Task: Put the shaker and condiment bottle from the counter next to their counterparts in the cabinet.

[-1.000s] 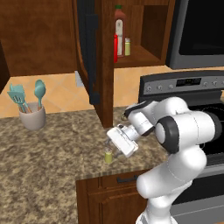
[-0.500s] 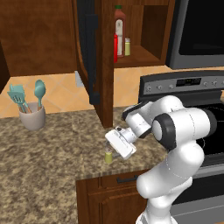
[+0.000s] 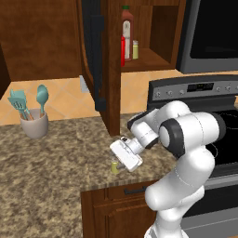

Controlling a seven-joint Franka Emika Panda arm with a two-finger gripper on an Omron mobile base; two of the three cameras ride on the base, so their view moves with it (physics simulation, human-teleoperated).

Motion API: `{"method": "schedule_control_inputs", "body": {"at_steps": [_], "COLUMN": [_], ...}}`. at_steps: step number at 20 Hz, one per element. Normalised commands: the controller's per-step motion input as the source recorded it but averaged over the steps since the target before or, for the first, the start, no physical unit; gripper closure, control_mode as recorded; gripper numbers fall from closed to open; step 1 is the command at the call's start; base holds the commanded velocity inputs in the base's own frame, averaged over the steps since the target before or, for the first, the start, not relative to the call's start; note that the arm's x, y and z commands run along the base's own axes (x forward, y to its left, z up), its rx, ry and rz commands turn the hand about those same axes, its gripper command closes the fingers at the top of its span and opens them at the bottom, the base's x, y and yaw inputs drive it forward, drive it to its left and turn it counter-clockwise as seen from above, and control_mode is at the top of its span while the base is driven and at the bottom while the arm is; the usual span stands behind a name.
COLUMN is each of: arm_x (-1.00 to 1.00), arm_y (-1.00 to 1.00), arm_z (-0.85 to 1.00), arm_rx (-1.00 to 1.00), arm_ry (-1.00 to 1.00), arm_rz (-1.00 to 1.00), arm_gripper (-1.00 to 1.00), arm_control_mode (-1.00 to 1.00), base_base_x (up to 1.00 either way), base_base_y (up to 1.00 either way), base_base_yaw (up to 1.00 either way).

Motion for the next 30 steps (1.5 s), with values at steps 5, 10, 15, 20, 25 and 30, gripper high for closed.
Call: {"method": "schedule_control_inputs", "body": {"at_steps": [5, 10, 15, 20, 25, 30], "arm_x": [-0.02, -0.19, -0.08, -0.04, 0.00, 0.00], "arm_y": [0.00, -0.01, -0.06, -0.22, -0.34, -0.17], "arm_z": [0.00, 0.35, 0.79, 0.69, 0.60, 0.70], "arm_rx": [0.00, -0.03, -0.03, 0.00, 0.00, -0.05], "arm_ry": [0.00, -0.04, -0.01, 0.02, 0.09, 0.03], "arm_rz": [0.00, -0.03, -0.14, -0.27, -0.39, -0.39], "arm_gripper": [1.00, 1.00, 1.00, 1.00, 1.00, 1.00], "arm_control_mode": [-1.00, -1.00, -1.00, -1.00, -1.00, -1.00], "base_base_x": [0.00, 0.00, 0.00, 0.00, 0.00, 0.00], "base_base_y": [0.00, 0.00, 0.00, 0.00, 0.00, 0.00], "base_base_yaw": [0.00, 0.00, 0.00, 0.00, 0.00, 0.00]}}
